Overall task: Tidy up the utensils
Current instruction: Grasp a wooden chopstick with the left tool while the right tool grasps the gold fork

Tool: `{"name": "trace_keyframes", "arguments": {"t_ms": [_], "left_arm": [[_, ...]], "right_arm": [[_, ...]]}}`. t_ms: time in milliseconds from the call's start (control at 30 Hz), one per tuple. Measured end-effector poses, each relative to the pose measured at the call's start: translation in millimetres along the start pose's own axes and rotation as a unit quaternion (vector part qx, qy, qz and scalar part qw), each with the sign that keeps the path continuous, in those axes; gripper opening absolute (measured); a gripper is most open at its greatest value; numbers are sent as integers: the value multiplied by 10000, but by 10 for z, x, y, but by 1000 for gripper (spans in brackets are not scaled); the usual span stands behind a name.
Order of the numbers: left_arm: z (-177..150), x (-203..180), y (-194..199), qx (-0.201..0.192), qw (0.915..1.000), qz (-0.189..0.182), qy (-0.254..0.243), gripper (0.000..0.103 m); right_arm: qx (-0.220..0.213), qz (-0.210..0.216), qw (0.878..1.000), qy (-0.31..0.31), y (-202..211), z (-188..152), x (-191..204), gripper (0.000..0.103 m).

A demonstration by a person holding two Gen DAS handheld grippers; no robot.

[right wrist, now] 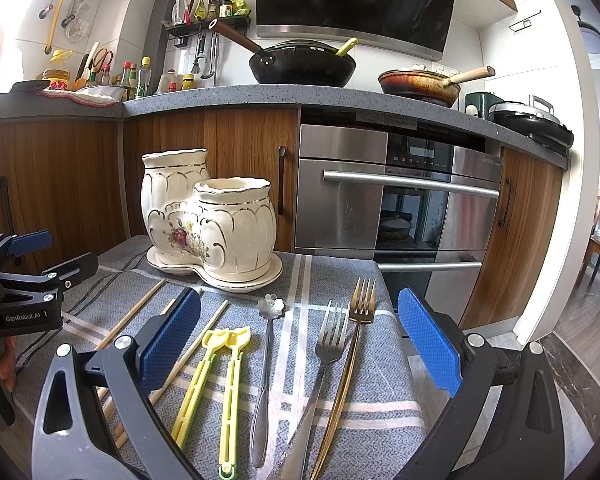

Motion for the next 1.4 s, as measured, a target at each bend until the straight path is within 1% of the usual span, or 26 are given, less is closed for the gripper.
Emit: {"name": "trace_keyframes", "arguments": {"t_ms": [100,200,267,333,433,500,567,667,767,867,900,933,967,1000,1033,1067,1100,1133,1167,1200,1233,1267,1300,1333,1367,1400], "left_arm": [[-17,-6,-12,44,10000,-27,-15,99],[-38,3,-26,84,9999,-135,0,99],[-39,9,-51,197,9996,-226,9,99],[-21,18,-77,348,9988,-339,8,99],[29,0,-89,438,9987,-199,-163,99],[76,-5,-96,507,9981,-216,-266,99],[105,-15,-143,721,9966,-170,-356,99],[60,-47,-299,1289,9900,-382,-432,99],[-57,-112,-450,1820,9805,-342,-658,98],[-114,-128,-489,2014,9769,-326,-640,95],[-133,-126,-497,2087,9755,-362,-600,95],[-140,-120,-505,2138,9744,-392,-569,92],[-166,-118,-511,2239,9720,-482,-520,86],[-181,-113,-514,2328,9697,-533,-507,82],[-204,-114,-527,2404,9676,-586,-504,74],[-206,-129,-531,2479,9653,-633,-516,67],[-214,-124,-518,2488,9647,-704,-502,65],[-219,-119,-521,2498,9643,-717,-506,61],[-222,-113,-527,2497,9642,-744,-502,55],[-218,-98,-529,2512,9635,-780,-488,47],[-212,-84,-532,2530,9630,-795,-485,44],[-201,-87,-537,2546,9623,-816,-505,39],[-185,-98,-547,2565,9616,-812,-551,37],[-174,-106,-553,2583,9608,-805,-611,31],[-164,-115,-561,2601,9598,-798,-686,27],[-153,-119,-567,2623,9588,-802,-736,25]], "right_arm": [[14,5,10000,-34,0,-32,-4,97],[55,41,9998,-212,-26,-27,-90,97],[124,75,9992,-379,-45,-7,-193,97],[168,-47,9988,-462,-68,36,-318,97],[383,-239,9975,-542,-138,84,-540,97],[568,-226,9958,-675,-187,85,-672,97],[746,-237,9943,-718,-241,74,-762,97],[1048,-198,9923,-623,-323,19,-817,97],[1290,23,9894,-670,-389,-29,-810,89],[1554,272,9844,-778,-459,-77,-792,75],[1659,371,9819,-840,-483,-96,-793,70],[1740,447,9797,-885,-502,-105,-789,65],[1830,513,9775,-917,-519,-125,-785,63],[1910,555,9757,-920,-536,-142,-776,58],[1967,574,9746,-905,-554,-144,-751,54],[2024,600,9736,-871,-562,-156,-735,53],[2055,609,9730,-852,-573,-154,-725,49],[2090,609,9726,-820,-583,-160,-712,45],[2124,603,9720,-809,-594,-162,-706,42],[2176,583,9709,-811,-606,-171,-709,38],[2223,559,9701,-804,-631,-176,-712,33],[2280,531,9689,-797,-649,-182,-712,31],[2331,501,9681,-768,-674,-182,-706,27],[2379,459,9676,-712,-694,-183,-696,24],[2428,427,9669,-658,-716,-181,-685,23],[2479,426,9657,-641,-735,-175,-679,23]]}}
Point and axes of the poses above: each gripper's, at about its wrist camera, not at the fingertips, and y roughly against the way its jaws point, x to its left, z to its top, the point moved 1 cm from there along -y, roughly the way its jaws point, and after that the axes turned 2 degrees about y, right-handed, at the moved point
